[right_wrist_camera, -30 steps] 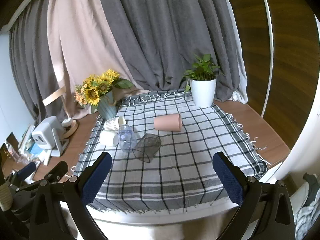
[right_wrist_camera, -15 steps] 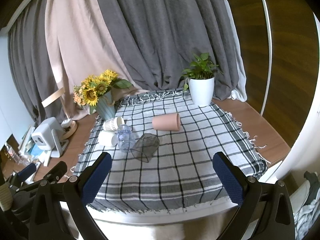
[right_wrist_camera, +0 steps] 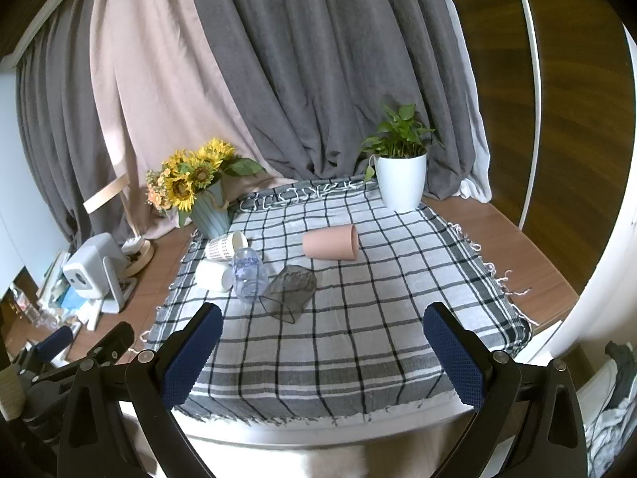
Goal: Flip cup upside down
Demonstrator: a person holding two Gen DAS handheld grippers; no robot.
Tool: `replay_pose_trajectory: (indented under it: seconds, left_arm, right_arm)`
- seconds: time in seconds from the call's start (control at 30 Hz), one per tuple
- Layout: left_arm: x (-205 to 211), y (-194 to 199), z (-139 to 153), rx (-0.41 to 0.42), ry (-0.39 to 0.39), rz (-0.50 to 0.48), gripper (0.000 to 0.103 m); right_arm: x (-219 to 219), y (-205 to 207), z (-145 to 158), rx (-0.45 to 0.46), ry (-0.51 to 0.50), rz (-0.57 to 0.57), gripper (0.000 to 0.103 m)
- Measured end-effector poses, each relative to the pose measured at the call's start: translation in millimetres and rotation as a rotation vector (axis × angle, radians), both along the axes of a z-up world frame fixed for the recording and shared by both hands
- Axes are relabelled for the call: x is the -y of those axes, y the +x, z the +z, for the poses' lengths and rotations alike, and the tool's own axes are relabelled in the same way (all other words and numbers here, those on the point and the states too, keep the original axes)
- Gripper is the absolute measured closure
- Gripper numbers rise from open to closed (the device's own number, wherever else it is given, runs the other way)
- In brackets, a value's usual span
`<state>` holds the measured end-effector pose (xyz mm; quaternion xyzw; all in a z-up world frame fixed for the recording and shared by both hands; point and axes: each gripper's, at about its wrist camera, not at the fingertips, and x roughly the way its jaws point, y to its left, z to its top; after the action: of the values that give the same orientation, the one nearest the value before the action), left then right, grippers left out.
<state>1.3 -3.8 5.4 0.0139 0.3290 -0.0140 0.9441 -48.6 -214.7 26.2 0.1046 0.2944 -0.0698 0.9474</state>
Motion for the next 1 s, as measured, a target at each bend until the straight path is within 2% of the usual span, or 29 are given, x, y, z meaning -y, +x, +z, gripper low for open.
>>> replay_pose_trajectory:
  seconds: [1.0]
  left_arm:
    - [6.6, 0.7, -3.6, 0.004, 0.000, 0.001, 0.000]
  right_arm:
    - [0.5, 2.7, -1.9, 0.002, 0.003, 0.001, 0.001]
